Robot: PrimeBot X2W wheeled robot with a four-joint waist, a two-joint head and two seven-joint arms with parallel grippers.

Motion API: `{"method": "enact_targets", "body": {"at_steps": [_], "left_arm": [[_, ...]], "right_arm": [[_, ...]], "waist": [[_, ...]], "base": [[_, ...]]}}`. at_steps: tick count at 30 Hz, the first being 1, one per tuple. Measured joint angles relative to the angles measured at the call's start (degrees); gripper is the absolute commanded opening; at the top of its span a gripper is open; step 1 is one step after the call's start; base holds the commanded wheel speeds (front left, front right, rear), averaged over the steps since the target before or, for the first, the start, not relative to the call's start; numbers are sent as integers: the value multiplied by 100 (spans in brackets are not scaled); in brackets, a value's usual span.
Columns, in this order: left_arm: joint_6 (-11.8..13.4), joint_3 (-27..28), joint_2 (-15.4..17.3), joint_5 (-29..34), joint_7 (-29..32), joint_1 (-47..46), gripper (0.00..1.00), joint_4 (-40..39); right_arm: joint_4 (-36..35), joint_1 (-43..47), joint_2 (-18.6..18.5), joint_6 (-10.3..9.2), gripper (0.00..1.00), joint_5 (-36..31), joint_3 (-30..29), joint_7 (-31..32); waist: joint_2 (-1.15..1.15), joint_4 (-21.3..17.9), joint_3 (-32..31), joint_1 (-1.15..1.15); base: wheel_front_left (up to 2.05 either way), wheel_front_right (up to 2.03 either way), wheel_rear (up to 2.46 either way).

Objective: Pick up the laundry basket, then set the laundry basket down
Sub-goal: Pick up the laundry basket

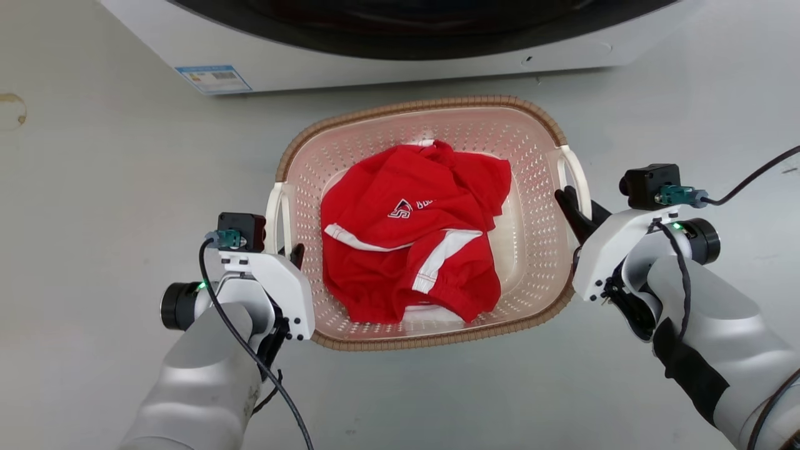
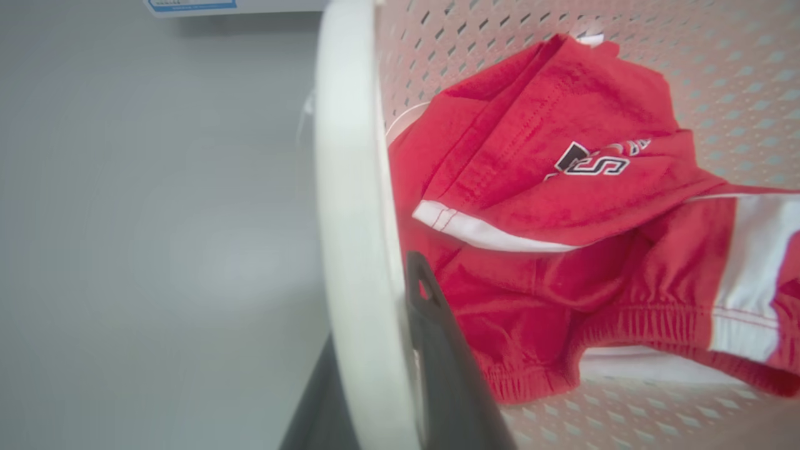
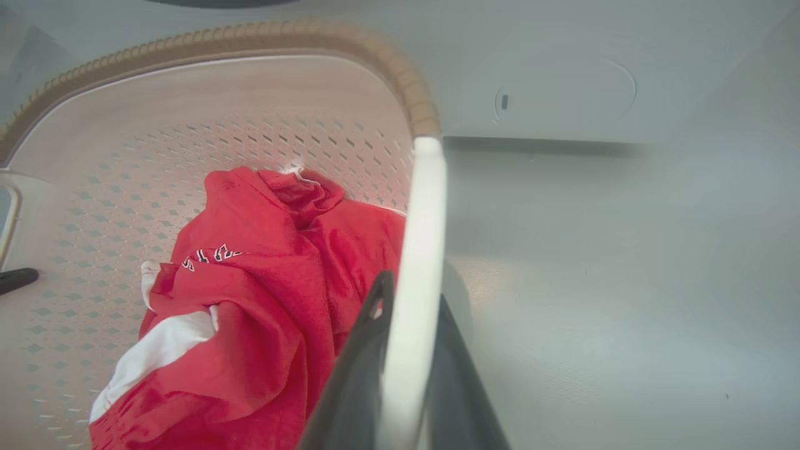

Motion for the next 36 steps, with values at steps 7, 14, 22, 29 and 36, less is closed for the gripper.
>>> {"method": "enact_targets", "body": {"at_steps": [7,14,22,29,36], "left_arm": [[-11,-64,87,-96,348,450,0,-13],[-57,-85,176,-212,720,772,0,-33],[-100,-92,270,-365,1090,1237,0,-55],[-109,-121,275,-564,1512,1677,0,-69],[-148,-165,281,-679,1852,1976,0,-75]], "right_arm": [[100,381,119,13,0,380,296,315],[111,662,186,37,0,672,523,566],[110,1039,271,42,0,987,833,904],[185,1323,308,42,0,1281,1114,1371],[323,1567,370,63,0,1393,1270,1641]], "waist": [[0,-58,-639,0],[0,-143,-1205,0],[0,-263,-1978,0],[0,-266,-2760,0],[0,-197,-3361,0]], "base": [[0,0,0],[0,0,0],[0,0,0],[0,0,0],[0,0,0]]}}
